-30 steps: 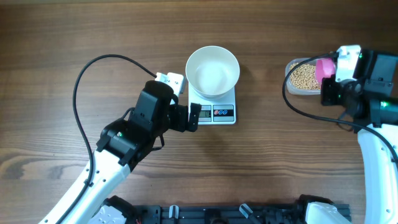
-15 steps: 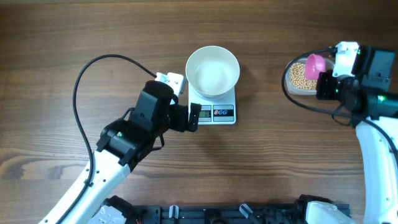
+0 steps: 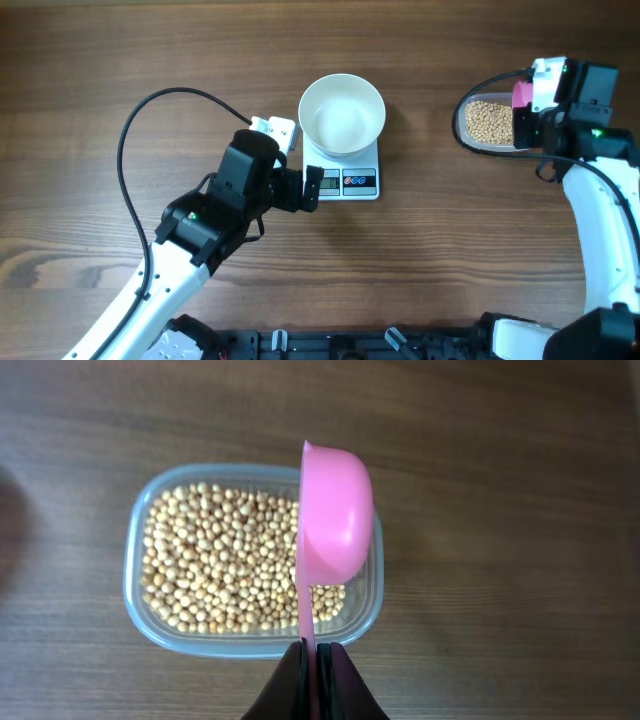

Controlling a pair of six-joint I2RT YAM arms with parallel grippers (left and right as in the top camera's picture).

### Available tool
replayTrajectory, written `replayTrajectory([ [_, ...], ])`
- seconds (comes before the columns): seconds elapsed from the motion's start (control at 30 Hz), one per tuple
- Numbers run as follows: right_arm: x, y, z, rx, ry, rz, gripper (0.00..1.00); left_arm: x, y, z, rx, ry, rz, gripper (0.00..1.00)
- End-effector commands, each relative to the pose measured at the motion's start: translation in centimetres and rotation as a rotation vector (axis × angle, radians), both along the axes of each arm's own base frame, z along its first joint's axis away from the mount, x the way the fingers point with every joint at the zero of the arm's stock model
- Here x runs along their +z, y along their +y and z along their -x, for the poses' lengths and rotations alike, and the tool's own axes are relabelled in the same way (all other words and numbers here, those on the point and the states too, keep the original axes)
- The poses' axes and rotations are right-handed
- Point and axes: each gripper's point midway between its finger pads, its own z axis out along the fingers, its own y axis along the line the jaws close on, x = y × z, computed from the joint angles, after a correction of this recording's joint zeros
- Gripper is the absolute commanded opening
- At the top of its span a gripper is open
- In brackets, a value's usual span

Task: Scoop item into bowl and weigh 150g on scale
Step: 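Dip the pink scoop into the soybeans with the right gripper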

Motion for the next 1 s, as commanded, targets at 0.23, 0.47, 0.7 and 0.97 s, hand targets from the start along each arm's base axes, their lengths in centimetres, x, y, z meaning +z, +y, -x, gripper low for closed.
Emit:
replayTrajectory([
  [0.23, -2.6, -0.1, -0.2, 0.039, 0.084, 0.014, 0.04, 0.5, -0.4, -0.1, -0.012, -0.008, 0.011, 1.00],
  [0.47, -3.6, 1.8, -0.1, 0.095, 0.099, -0.078, 0.04, 0.5, -0.4, -0.1, -0.012, -0.008, 0.011, 1.00],
  [0.7, -4.9, 3.0, 0.7, 0.125, 0.125, -0.139, 0.04, 0.5, -0.4, -0.1, -0.012, -0.008, 0.011, 1.00],
  [0.97, -5.1, 4.4, 1.1, 0.164, 0.137, -0.210, 0.04, 0.5, -0.4, -0.1, -0.012, -0.008, 0.011, 1.00],
])
